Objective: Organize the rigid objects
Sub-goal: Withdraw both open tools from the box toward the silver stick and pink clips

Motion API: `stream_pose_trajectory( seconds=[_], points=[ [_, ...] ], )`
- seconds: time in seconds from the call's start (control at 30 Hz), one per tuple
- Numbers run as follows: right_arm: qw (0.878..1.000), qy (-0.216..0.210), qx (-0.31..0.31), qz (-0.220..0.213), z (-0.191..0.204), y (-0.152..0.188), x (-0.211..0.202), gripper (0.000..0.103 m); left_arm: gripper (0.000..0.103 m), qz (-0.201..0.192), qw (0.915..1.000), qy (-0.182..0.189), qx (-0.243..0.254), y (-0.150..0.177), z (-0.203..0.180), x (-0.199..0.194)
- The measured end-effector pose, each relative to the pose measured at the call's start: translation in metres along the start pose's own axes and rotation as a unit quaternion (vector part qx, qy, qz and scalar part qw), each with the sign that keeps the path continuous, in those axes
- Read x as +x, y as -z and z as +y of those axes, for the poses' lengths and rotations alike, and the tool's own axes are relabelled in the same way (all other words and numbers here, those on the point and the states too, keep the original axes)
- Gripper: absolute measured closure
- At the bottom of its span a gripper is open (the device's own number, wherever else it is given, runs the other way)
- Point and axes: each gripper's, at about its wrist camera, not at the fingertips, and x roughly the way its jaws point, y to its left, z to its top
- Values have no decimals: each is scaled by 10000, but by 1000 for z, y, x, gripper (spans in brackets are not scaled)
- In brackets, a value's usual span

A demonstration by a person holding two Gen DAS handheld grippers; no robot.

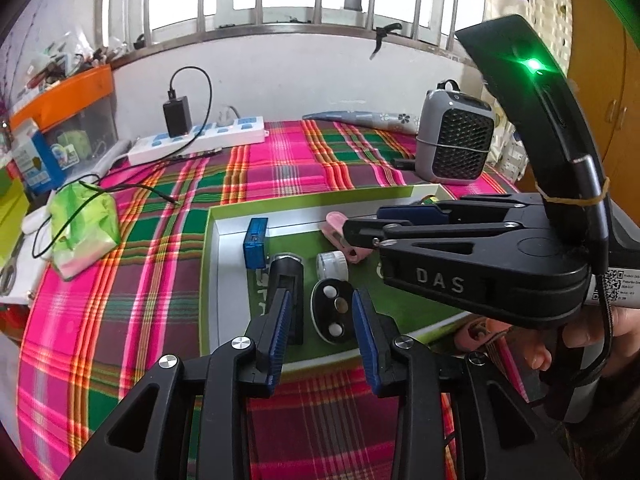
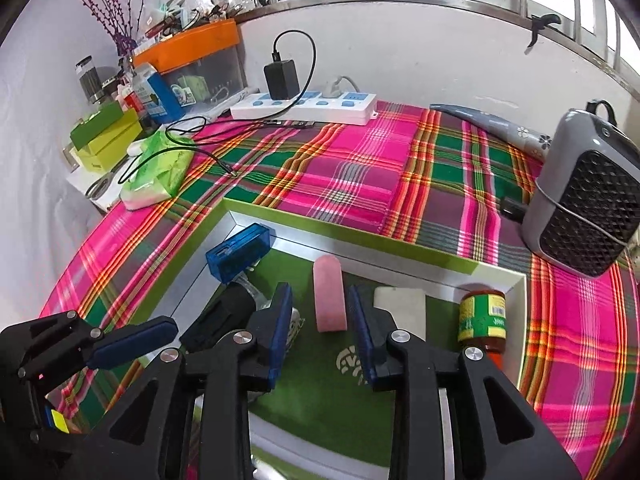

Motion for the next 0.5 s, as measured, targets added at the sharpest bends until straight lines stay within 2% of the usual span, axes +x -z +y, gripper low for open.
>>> stream_pose_trajectory(
  seconds=[0.5],
  points=[
    [9995,-40,146,-286,2,23,-36,71,72,-141,9999,-21,1,12,0,-24]
  ],
)
